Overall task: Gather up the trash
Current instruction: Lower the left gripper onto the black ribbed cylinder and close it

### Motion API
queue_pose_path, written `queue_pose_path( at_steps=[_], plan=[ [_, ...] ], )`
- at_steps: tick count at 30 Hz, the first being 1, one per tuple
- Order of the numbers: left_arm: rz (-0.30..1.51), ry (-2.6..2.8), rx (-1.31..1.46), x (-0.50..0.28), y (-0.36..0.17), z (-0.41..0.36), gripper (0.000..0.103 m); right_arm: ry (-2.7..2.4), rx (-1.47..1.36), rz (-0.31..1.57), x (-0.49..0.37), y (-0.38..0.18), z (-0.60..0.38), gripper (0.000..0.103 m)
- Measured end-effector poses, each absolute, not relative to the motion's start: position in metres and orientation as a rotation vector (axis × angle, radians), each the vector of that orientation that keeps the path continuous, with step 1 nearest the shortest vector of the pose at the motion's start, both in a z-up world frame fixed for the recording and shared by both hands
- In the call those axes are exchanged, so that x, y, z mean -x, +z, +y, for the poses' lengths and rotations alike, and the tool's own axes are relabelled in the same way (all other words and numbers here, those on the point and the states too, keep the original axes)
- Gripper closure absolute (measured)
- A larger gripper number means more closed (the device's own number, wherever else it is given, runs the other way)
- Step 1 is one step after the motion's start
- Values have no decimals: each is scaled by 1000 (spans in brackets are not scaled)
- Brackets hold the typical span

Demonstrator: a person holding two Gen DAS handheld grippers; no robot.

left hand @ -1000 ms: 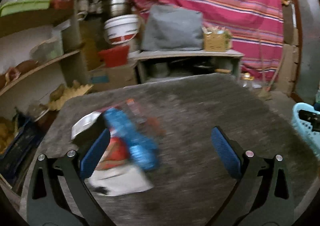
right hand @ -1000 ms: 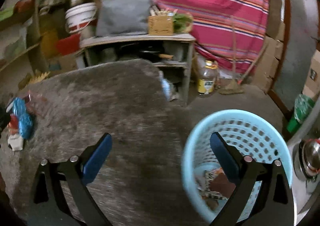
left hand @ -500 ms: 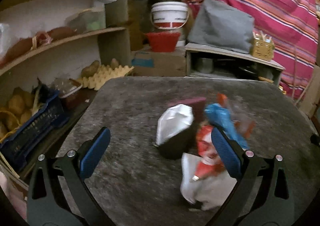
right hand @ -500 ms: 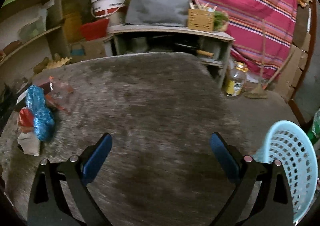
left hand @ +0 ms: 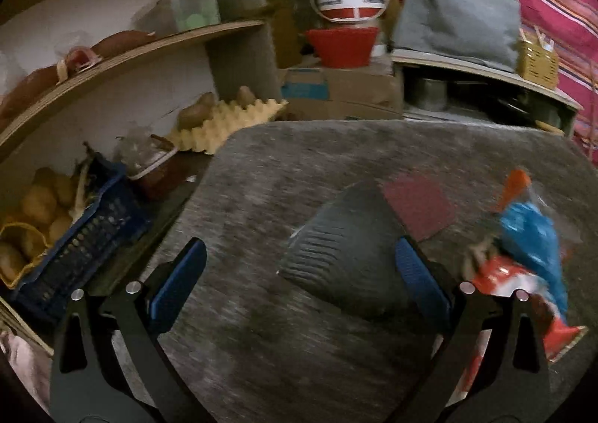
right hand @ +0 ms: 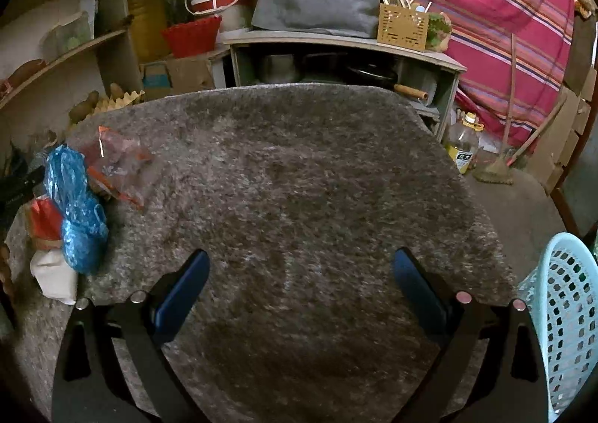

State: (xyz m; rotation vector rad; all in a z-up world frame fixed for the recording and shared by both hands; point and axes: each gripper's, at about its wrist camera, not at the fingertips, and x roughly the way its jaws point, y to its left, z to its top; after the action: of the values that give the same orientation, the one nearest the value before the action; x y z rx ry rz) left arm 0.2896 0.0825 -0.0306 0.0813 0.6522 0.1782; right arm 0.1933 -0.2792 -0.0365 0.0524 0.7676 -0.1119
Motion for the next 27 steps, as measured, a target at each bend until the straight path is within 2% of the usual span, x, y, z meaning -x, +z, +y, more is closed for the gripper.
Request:
queue_pose_path(
  at_steps=[6,20,22,23,27],
  plan=[
    [711,61,23,-295,-39,113,6,-104,-29,776,-199,-41,-269,7],
    [799,-28,-27,-331,-64,101,6,-97,-5,801,-209,-49,-260,7],
    [818,-71,-2,-335,-66,102,15,-96,4,803,-209,-50,-259,7],
    [817,-81,-2,-334,-66,101,23,-97,5,804,-210,-50,-258,7],
    [784,-65,-37,-327,-64,96,26,-85,-6,800,-212,-49,-253,7]
  ],
)
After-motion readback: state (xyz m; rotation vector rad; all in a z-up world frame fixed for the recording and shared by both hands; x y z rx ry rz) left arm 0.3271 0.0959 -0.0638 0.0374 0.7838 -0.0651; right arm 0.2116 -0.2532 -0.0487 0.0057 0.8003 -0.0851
